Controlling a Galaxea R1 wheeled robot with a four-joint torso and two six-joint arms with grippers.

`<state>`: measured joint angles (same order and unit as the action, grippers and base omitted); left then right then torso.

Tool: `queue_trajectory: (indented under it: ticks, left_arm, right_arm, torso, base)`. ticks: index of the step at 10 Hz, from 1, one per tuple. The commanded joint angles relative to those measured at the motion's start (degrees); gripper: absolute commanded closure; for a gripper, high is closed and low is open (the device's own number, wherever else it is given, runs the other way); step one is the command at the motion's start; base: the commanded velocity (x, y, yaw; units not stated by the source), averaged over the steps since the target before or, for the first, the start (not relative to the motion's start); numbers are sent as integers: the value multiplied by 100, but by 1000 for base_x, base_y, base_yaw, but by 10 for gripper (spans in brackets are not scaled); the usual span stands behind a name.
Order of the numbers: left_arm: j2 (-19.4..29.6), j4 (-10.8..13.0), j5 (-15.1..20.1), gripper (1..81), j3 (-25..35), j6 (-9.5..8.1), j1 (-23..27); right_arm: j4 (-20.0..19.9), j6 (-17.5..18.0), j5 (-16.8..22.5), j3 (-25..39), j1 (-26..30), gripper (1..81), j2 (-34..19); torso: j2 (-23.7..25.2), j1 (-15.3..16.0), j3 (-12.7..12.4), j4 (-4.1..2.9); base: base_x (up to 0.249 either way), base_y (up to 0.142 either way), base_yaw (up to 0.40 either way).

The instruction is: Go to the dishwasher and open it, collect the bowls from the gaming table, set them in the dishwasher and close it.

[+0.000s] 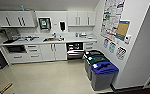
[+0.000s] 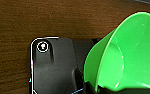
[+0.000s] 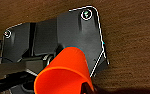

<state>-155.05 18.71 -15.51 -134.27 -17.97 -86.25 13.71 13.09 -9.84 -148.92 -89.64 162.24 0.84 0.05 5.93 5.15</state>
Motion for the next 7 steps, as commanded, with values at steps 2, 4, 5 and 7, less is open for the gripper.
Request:
queue_trajectory:
  ticks: [2, 4, 5, 7]
  left_arm:
    - [158, 89, 109, 811, 102, 13, 200]
    - [167, 89, 109, 811, 120, 13, 200]
    - [167, 89, 109, 811, 120, 13, 200]
    - [167, 89, 109, 811, 120, 13, 200]
  right_arm:
    - [-9, 9, 289, -22, 187, 811, -120]
    - [-9, 9, 289, -22, 187, 811, -120]
    - [-9, 9, 289, -22, 178, 811, -120]
    - [0, 9, 289, -22, 186, 811, -120]
  torso:
    - [-2, 0, 0, 0]
    - [0, -5, 0, 0]
    - [0, -5, 0, 0]
    - [0, -5, 0, 0]
  base:
    - [112, 0, 0]
    - [111, 0, 0]
    - [106, 0, 0]
    - [106, 0, 0]
